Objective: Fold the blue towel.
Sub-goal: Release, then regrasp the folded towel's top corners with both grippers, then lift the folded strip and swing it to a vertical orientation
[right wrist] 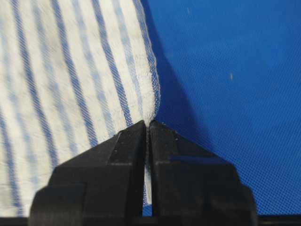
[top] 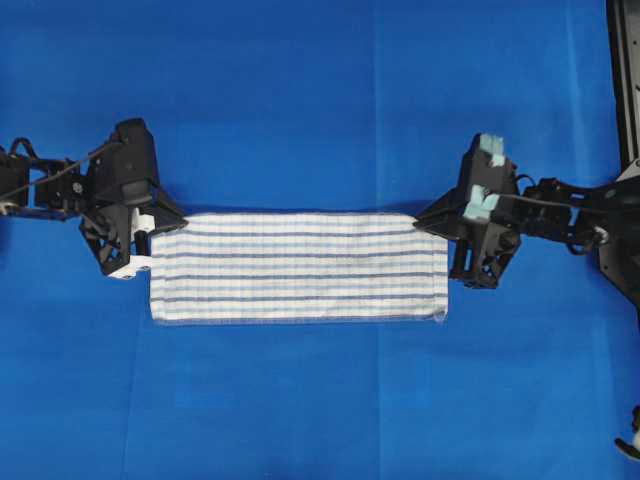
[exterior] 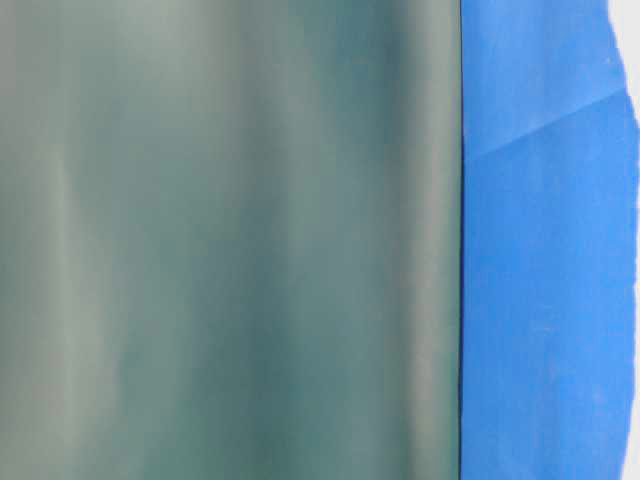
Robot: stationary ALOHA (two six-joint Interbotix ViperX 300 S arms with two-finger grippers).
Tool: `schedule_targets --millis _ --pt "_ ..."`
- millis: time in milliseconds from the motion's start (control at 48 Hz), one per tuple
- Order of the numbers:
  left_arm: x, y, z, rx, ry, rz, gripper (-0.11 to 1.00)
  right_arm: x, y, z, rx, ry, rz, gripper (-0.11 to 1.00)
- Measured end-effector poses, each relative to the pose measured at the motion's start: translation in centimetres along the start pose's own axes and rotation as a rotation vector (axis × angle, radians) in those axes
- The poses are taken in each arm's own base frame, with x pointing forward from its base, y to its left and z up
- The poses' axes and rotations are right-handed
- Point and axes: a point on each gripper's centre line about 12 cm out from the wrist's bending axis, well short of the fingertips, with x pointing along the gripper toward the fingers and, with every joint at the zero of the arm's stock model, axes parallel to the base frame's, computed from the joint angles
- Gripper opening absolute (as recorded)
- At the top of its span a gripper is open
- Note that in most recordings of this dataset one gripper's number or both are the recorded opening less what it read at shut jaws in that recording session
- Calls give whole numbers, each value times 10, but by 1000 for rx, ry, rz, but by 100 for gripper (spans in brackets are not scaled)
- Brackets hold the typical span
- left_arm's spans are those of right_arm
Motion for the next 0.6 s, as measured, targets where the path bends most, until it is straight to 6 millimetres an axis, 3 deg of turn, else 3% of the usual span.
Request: schedule_targets --millis 313,604 --pt "-40 -12 34 3 -56 -32 1 -35 11 22 20 -31 109 1" --pt "-48 -29 40 -52 -76 -82 1 -40 10 31 33 -48 117 1"
